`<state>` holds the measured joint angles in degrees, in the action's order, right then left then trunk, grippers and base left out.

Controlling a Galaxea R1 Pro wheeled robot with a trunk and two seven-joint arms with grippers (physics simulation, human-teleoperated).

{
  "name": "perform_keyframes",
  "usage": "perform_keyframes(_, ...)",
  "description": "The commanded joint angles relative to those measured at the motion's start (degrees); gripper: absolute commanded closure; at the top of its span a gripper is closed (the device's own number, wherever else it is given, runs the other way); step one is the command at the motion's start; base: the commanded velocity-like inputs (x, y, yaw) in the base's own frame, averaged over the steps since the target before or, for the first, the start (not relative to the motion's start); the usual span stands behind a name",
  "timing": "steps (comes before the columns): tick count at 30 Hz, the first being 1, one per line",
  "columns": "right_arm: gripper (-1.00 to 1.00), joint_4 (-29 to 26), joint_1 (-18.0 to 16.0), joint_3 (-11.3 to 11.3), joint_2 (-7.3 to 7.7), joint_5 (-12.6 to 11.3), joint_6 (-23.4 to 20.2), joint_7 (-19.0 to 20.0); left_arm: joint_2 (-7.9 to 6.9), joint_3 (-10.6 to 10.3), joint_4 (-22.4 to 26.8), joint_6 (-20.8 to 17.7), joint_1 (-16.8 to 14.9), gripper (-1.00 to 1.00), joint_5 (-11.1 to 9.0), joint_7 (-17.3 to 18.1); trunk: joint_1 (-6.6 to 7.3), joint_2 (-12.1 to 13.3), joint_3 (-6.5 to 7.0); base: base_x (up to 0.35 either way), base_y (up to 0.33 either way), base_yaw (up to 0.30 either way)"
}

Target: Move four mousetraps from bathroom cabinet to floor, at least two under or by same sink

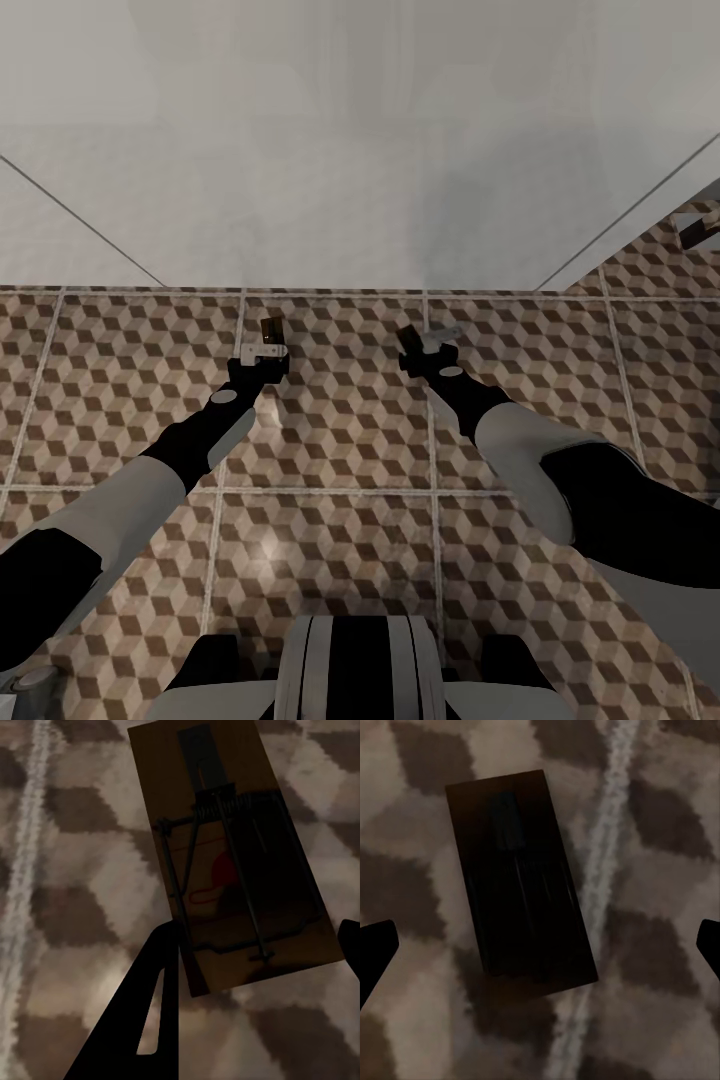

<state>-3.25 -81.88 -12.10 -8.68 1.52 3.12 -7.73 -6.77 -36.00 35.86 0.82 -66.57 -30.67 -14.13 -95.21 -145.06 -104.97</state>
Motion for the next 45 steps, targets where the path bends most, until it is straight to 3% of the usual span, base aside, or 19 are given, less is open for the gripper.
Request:
perform_keyframes(1,-1.0,0.09,-0.04,-0.24,-0.02,0.15,0.13,-0.27,-0.09,-0.48,0.09,0.06,-0.05,1.0,-0.44,-0.46,0.01,-0.01,-0.03,0.0,0.0,0.0)
perform_keyframes(20,-1.0,0.09,-0.04,-0.25,-0.02,0.15,1.22,-0.24,0.28,-0.42,-3.72,0.06,-0.05,1.0,-0.44,-0.38,0.01,-0.01,-0.03,0.0,0.0,0.0)
perform_keyframes(45,-1.0,0.09,-0.04,-0.29,-0.02,0.07,2.59,-0.21,2.04,-0.19,-6.25,-0.19,-0.05,1.0,-0.37,-0.37,0.01,-0.01,-0.03,0.0,0.0,0.0)
